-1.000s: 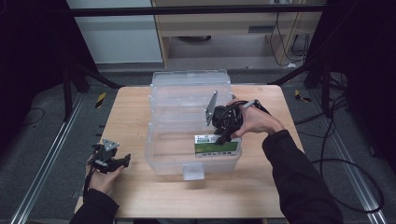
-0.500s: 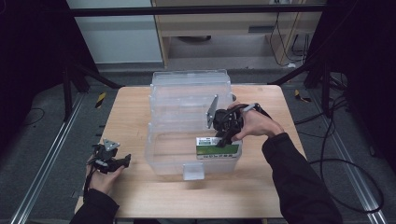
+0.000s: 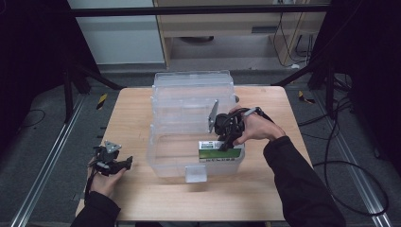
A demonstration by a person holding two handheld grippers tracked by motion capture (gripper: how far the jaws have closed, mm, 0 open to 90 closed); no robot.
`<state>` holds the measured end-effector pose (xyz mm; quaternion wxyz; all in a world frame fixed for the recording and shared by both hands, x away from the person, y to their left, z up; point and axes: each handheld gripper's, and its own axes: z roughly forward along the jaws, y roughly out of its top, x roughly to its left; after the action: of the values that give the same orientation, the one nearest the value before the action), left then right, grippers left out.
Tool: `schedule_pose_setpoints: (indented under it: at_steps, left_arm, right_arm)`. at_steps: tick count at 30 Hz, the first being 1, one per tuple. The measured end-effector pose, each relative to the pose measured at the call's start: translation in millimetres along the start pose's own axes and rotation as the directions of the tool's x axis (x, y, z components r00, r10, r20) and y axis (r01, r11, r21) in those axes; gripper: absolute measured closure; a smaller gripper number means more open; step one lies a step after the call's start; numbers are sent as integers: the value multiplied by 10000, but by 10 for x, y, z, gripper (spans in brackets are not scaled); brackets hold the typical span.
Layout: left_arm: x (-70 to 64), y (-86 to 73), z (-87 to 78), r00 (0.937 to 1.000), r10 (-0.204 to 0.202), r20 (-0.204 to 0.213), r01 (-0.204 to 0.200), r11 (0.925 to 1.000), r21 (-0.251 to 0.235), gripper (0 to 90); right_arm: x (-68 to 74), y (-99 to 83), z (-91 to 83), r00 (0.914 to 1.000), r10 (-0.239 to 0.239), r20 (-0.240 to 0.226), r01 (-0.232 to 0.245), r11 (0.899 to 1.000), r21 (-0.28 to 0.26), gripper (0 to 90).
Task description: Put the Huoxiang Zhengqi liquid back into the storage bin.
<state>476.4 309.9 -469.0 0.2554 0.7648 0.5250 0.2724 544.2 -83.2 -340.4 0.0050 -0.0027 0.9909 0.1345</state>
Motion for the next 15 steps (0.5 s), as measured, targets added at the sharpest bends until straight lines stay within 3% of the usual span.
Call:
schedule_pose_setpoints:
  at_steps: [15]
  left_arm:
    - [-12,2,3,10000,52,6,-52,10000,19,334]
  right_arm:
    - [56,-4,114,9999,-36,156,32,9996,279,635]
